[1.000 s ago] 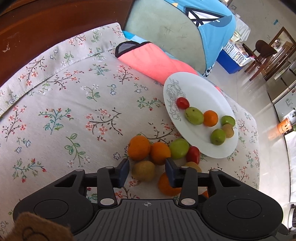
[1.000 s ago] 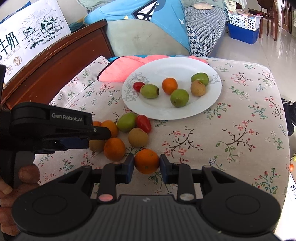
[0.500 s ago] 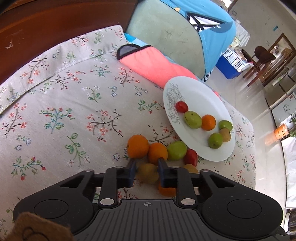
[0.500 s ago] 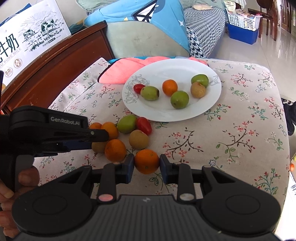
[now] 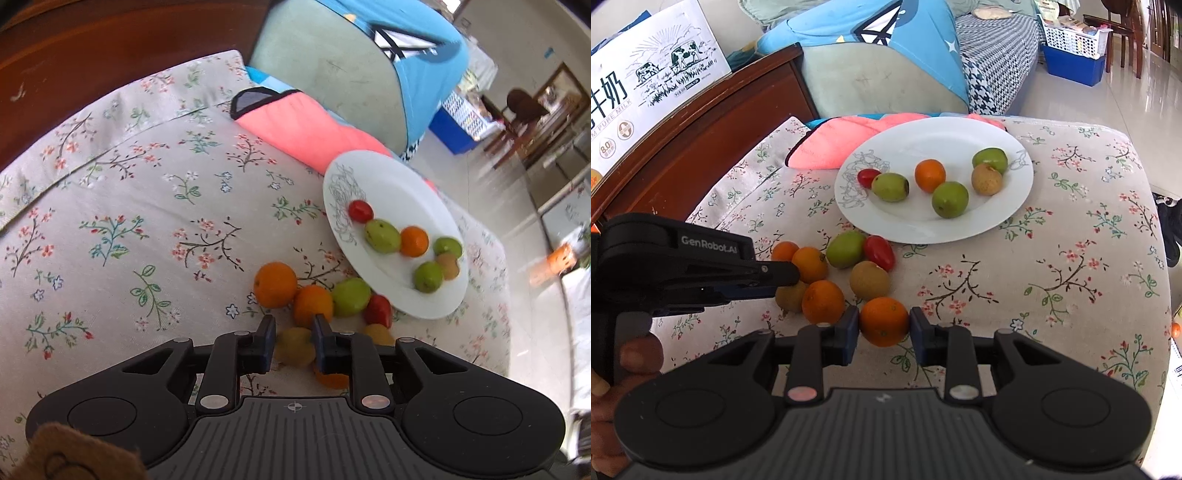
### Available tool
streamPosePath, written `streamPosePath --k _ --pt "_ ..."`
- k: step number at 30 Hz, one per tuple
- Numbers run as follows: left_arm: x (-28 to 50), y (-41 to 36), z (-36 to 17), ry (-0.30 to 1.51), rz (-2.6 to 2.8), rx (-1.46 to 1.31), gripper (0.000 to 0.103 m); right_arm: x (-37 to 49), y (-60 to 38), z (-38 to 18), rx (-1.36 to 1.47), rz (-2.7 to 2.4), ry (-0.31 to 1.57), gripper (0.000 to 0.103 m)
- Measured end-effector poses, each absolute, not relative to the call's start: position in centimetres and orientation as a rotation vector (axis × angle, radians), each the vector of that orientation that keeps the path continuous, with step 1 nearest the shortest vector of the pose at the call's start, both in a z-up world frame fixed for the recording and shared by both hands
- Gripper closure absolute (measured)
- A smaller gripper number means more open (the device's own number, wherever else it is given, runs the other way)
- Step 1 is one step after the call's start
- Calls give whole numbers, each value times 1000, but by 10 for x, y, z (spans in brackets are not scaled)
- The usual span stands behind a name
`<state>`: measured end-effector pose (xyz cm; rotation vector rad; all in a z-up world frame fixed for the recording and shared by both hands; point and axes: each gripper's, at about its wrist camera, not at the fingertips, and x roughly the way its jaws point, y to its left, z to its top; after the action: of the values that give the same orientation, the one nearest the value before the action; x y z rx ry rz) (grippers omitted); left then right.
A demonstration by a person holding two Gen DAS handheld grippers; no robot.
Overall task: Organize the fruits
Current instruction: 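Lift the orange and kiwi off the table with both tools, then carry the orange and kiwi onto the plate and open both tools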
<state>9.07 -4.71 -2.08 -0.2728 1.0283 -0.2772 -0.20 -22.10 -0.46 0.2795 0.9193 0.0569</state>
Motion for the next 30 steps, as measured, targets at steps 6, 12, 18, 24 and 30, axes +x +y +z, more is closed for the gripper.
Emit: streamPosePath --k 6,12,18,24,30 --pt "91 -51 -27 1057 -265 -267 66 -3 -223 -3 284 55 910 73" --pt "89 -47 -29 1037 -275 -276 68 -3 -225 0 298 50 899 73" --pt "87 -47 -27 1036 -284 -283 77 -3 -227 0 304 42 900 73" --pt "87 -40 -16 1014 -284 -306 77 -2 -228 2 316 45 890 73" --pt "88 -37 -5 986 -286 -320 77 -1 -230 4 340 46 884 73"
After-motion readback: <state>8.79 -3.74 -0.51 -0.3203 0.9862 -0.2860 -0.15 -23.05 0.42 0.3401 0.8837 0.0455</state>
